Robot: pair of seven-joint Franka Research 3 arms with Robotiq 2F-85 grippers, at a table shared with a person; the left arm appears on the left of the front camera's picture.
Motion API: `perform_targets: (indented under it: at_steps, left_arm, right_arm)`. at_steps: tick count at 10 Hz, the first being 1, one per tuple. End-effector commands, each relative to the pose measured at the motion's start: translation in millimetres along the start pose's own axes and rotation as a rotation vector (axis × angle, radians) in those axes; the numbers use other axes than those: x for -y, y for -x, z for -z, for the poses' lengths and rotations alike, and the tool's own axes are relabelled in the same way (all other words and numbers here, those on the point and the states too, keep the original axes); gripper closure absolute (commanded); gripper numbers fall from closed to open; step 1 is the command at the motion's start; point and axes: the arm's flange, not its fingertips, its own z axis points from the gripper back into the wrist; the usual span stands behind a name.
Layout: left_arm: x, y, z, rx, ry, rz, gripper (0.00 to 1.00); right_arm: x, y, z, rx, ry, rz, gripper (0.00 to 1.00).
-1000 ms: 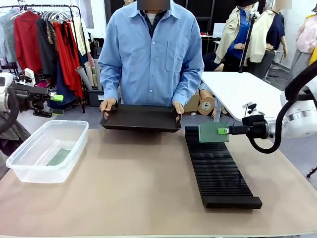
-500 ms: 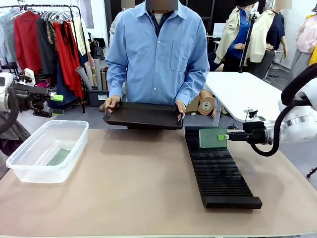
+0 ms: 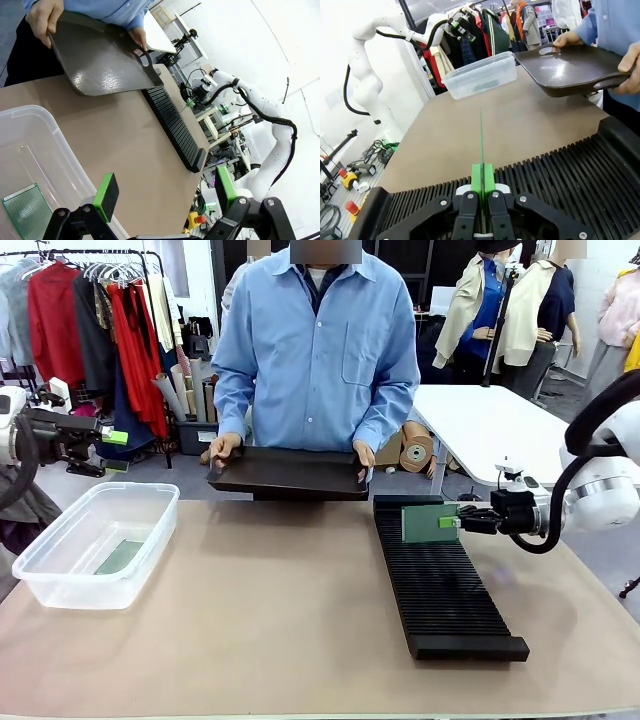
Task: Sort PCBs into racks and boxes based on the side picked up.
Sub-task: If the short side of the Blank PCB is picked up, insert it into the PCB Rack ; if the long side is picked up, place it in the Organizing box.
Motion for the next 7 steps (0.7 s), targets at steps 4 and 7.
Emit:
perform_targets:
  at_steps: [4,7]
  left_arm:
    - [0.8,0.1,-0.9,-0.004,-0.005,0.003,0.0]
    - [0.8,0.1,-0.9,-0.004,-0.005,0.003,0.0]
  right_arm:
    - [4.6,7.0,3.4,-0.016,0.012,-0.048,1.0]
    - [9.4,12.8,3.2,-0.021,0.047,-0.06,1.0]
